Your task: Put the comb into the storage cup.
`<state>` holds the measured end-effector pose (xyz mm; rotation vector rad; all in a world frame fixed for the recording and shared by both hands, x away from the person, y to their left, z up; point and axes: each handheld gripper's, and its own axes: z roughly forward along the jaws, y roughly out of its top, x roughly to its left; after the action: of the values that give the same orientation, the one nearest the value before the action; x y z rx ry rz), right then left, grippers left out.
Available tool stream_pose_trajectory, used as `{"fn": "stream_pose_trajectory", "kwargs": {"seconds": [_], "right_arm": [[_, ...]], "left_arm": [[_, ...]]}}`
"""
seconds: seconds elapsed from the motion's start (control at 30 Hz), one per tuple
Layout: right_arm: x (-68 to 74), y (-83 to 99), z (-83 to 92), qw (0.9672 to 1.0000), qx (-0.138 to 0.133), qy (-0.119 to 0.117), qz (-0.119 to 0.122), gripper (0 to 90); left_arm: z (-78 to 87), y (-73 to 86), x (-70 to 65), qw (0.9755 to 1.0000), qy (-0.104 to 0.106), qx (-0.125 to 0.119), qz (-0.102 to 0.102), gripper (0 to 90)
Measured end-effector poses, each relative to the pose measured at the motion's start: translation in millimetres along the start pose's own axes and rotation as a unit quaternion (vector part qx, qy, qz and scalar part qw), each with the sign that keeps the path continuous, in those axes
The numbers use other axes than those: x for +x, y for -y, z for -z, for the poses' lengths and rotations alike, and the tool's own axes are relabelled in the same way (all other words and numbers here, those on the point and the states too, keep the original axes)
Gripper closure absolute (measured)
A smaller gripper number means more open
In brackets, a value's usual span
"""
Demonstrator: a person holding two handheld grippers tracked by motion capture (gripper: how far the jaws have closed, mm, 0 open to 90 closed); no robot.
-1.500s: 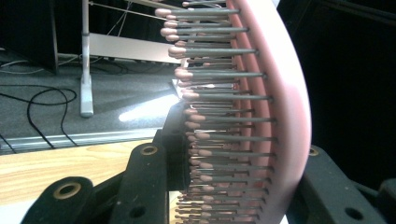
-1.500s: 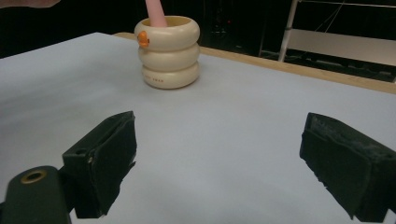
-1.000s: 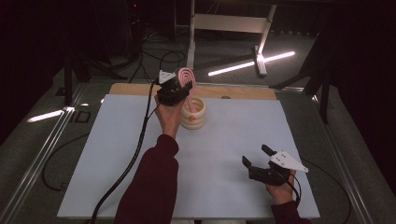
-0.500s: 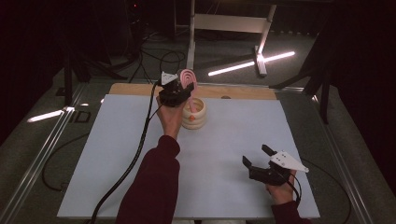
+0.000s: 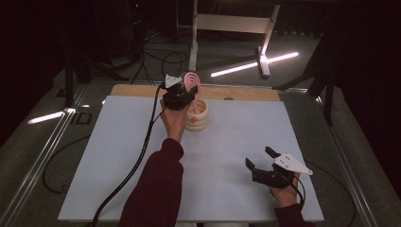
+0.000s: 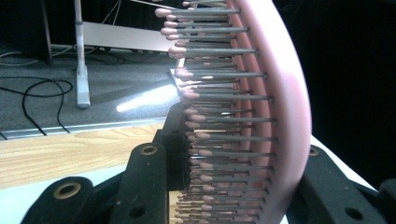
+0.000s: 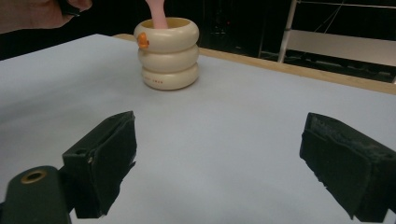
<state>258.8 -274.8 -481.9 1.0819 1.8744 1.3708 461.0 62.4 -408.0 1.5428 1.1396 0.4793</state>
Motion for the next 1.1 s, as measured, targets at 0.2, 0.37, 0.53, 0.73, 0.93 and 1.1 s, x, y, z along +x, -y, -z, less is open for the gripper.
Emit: {"fn": "stream_pose_trajectory", "kwargs": {"seconds": [0.2, 0.37, 0.53, 0.73, 0.93, 1.1], "right_arm": [[0.9, 0.2, -0.6, 1.0000, 0.001, 0.000, 0.002, 10.8], [0.1, 0.4, -0.4, 1.0000, 0.001, -0.001, 0.000, 10.8], [0.1, 0.5, -0.6, 1.0000, 0.001, -0.001, 0.002, 10.8], [-0.2, 0.3, 0.3, 1.0000, 0.000, 0.000, -0.001, 10.8], [0.0, -0.1, 0.9, 1.0000, -0.001, 0.000, -0.001, 10.8], [0.2, 0.0, 0.9, 1.0000, 0.000, 0.000, -0.003, 10.8]], "left_arm": [[0.1, 1.3, 2.0, 1.0000, -0.003, 0.000, 0.001, 64.0], [-2.1, 5.6, 5.5, 1.0000, -0.006, 0.006, 0.003, 64.1], [-3.8, 8.0, 6.2, 0.9999, -0.005, 0.008, 0.006, 64.0], [-6.1, 12.8, 7.4, 0.9999, -0.002, 0.012, 0.010, 64.0], [-9.2, 19.2, 10.0, 0.9996, 0.003, 0.020, 0.018, 63.9], [-5.8, 22.1, 20.8, 0.9988, 0.007, 0.014, 0.046, 63.8]]}}
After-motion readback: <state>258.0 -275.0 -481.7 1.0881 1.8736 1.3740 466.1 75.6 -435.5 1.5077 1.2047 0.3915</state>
